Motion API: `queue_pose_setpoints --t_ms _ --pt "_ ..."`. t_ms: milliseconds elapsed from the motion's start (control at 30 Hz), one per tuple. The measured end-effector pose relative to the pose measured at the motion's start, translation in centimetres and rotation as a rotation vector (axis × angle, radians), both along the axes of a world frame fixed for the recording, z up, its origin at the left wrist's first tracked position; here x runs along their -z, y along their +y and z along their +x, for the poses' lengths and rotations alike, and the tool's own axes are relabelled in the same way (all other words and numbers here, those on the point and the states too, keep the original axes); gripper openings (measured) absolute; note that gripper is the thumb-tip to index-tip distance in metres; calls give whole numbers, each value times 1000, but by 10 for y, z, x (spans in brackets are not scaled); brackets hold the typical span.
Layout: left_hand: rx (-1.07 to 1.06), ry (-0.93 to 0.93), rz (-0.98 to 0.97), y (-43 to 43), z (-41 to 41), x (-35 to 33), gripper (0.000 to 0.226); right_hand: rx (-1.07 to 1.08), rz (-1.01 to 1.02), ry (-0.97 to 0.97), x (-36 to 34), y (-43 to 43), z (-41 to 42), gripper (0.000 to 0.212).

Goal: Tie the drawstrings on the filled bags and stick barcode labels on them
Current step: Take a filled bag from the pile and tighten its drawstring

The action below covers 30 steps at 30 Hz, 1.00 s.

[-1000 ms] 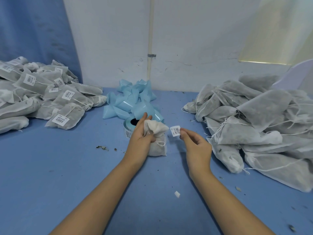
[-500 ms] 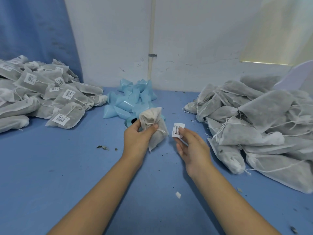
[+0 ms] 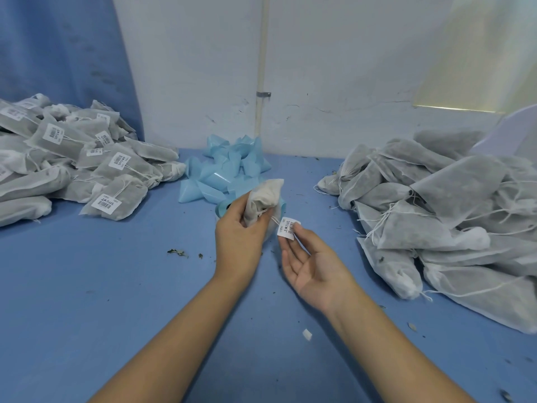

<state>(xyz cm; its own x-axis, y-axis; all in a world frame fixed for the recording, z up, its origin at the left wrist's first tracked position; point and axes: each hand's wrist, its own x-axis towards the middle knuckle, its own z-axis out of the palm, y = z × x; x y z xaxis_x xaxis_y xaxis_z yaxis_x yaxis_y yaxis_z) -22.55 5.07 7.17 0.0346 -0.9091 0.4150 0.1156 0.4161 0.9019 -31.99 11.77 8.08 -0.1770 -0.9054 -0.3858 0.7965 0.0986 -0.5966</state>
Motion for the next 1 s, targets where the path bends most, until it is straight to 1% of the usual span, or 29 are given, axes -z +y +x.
queue_pose_setpoints --t_ms 200,367,500,633,800,900,1000 --pt "3 40 -4 3 -1 -6 10 -40 32 17 1 0 1 6" --pt "20 134 67 5 -1 -14 11 -76 32 20 0 1 0 8" --pt "52 198 144 4 0 -16 9 -103 34 70 0 1 0 9" --pt "67 243 197 2 1 -17 10 -80 54 92 2 0 0 12" --pt "19 209 132 1 4 -19 13 -20 53 82 5 -2 0 9" --pt "-19 196 70 1 5 -21 17 37 -15 46 5 -2 -2 9" --pt "-27 146 23 2 4 -18 16 66 -101 17 4 -3 -3 12"
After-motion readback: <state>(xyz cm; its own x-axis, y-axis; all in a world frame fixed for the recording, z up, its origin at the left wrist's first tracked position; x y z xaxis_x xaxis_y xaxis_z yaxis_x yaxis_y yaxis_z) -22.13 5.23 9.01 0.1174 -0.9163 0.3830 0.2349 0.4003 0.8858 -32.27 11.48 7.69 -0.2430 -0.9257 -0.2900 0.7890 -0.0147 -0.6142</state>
